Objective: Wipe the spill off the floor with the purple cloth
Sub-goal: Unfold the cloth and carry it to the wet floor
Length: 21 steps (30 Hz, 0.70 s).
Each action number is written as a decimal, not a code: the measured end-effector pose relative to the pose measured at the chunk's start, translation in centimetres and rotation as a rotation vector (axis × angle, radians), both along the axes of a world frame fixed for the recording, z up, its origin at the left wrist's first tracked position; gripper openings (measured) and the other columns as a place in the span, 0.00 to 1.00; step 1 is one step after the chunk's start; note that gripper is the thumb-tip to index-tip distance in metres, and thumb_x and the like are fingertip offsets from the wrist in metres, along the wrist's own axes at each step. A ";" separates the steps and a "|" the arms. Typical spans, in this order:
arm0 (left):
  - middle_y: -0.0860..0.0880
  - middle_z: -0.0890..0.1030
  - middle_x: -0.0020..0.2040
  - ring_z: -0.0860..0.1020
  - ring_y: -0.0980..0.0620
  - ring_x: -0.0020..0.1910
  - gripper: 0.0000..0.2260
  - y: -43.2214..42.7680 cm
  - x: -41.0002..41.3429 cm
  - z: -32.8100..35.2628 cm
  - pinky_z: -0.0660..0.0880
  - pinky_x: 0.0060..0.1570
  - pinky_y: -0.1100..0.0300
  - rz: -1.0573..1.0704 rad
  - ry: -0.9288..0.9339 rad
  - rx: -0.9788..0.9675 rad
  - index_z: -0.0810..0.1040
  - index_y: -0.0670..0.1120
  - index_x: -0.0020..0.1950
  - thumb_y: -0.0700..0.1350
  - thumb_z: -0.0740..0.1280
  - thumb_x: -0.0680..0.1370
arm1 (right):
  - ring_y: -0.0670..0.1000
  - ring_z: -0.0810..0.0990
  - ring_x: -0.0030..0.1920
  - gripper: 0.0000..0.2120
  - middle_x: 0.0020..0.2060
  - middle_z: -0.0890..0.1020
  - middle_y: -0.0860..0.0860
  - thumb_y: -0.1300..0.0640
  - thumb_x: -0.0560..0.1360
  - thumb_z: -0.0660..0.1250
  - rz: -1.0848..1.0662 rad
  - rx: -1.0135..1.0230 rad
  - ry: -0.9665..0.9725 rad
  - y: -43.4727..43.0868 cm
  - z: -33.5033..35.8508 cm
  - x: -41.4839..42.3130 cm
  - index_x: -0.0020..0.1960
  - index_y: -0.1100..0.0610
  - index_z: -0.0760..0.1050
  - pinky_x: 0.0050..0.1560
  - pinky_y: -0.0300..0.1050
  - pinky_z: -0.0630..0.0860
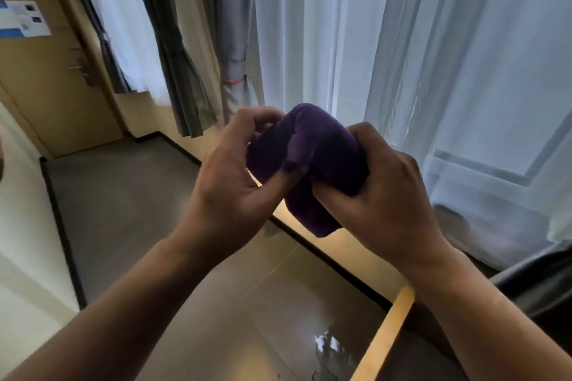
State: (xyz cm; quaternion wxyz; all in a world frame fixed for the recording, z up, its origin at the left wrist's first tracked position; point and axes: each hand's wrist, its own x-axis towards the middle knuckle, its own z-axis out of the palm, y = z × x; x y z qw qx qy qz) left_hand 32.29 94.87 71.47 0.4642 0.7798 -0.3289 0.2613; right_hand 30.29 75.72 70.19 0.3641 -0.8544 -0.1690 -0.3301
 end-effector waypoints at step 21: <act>0.45 0.82 0.56 0.82 0.39 0.54 0.19 1.6 29.3 -11.6 0.78 0.53 0.34 -0.617 0.507 -0.050 0.74 0.50 0.65 0.48 0.72 0.75 | 0.45 0.81 0.39 0.16 0.37 0.79 0.39 0.45 0.70 0.75 -0.452 0.161 0.122 4.4 -7.9 17.5 0.53 0.47 0.74 0.34 0.38 0.77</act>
